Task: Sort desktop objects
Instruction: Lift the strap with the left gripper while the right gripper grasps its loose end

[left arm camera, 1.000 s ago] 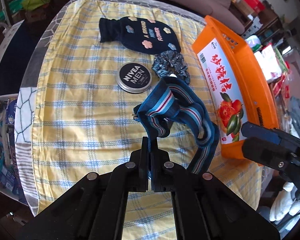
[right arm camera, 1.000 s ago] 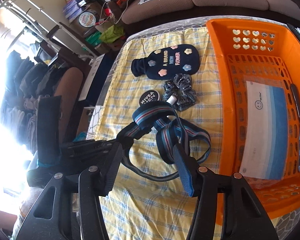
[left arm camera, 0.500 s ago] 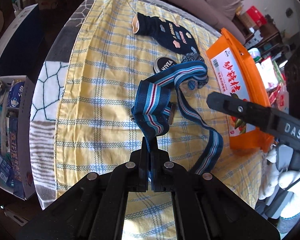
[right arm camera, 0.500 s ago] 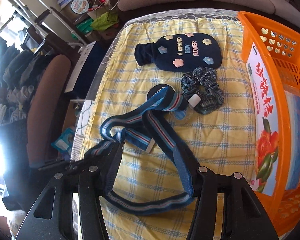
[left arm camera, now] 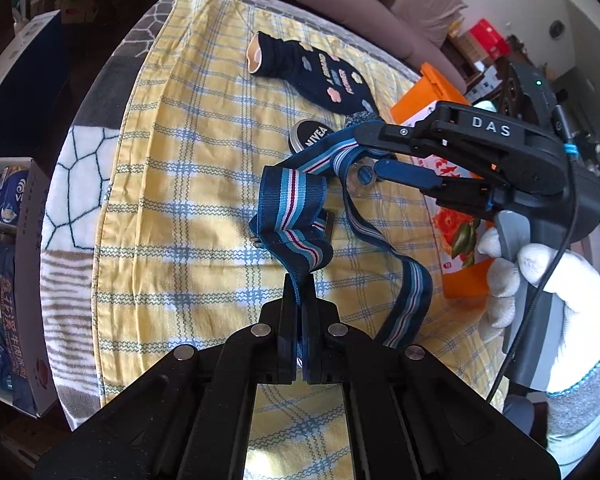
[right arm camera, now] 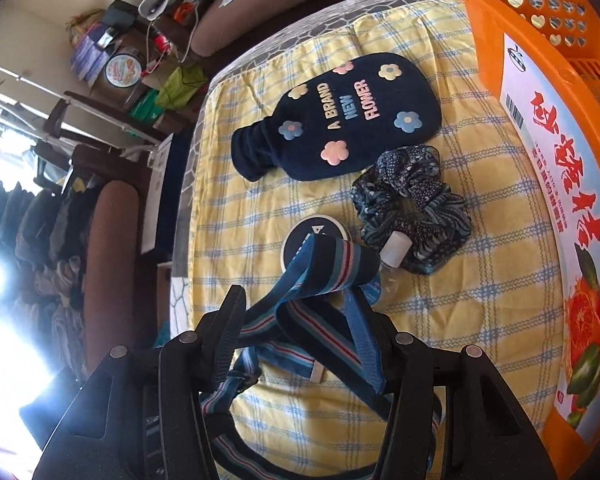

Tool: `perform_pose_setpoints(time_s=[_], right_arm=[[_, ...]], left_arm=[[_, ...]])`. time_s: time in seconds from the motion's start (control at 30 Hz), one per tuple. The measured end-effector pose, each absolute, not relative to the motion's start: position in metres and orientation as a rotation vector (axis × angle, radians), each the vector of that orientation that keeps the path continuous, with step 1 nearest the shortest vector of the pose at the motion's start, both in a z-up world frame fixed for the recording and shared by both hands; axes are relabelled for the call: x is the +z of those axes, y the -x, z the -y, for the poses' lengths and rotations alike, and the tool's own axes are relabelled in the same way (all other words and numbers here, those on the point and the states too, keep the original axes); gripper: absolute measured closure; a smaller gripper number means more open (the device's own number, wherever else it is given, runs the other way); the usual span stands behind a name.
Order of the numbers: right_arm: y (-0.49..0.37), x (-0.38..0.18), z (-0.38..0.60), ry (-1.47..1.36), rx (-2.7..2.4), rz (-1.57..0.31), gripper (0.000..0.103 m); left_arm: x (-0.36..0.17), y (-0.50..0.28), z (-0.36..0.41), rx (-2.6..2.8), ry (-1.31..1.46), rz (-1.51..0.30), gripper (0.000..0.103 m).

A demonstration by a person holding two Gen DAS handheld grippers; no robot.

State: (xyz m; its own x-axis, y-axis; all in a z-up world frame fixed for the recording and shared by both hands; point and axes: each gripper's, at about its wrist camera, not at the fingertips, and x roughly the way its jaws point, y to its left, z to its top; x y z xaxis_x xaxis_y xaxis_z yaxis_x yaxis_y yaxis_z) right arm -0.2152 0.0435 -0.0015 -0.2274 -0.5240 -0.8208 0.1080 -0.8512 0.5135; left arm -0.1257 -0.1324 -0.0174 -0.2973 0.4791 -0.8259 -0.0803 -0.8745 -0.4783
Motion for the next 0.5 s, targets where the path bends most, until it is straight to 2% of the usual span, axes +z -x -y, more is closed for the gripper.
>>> perform_pose_setpoints(time_s=[0.23,0.27,0.37,0.4,0.5], right_arm=[[0.226,-0.014,-0.038,-1.673,-2.141,0.468,0.073],[0.226,-0.015,-0.037,-1.670,-2.136,0.461,0.081],[0.224,-0.021,-0.031,-1.695,-2.121,0.430,0.083],[0.221,-0.022,-0.029,-1.701,-2.111,0.426,0.080],[0.212,-0.019,-0.020,-1.696,-2.099,0.337,0.079]], left_arm=[[-0.026,0.125,0.131,2.208,1.609,0.479,0.102],[-0.026,0.125,0.132,2.205,1.607,0.486,0.102],[-0.024,0.125,0.132,2.199,1.595,0.495,0.102],[-0.024,0.125,0.132,2.200,1.593,0.493,0.102],[-0.025,0.126,0.132,2.193,1.598,0.496,0.102]])
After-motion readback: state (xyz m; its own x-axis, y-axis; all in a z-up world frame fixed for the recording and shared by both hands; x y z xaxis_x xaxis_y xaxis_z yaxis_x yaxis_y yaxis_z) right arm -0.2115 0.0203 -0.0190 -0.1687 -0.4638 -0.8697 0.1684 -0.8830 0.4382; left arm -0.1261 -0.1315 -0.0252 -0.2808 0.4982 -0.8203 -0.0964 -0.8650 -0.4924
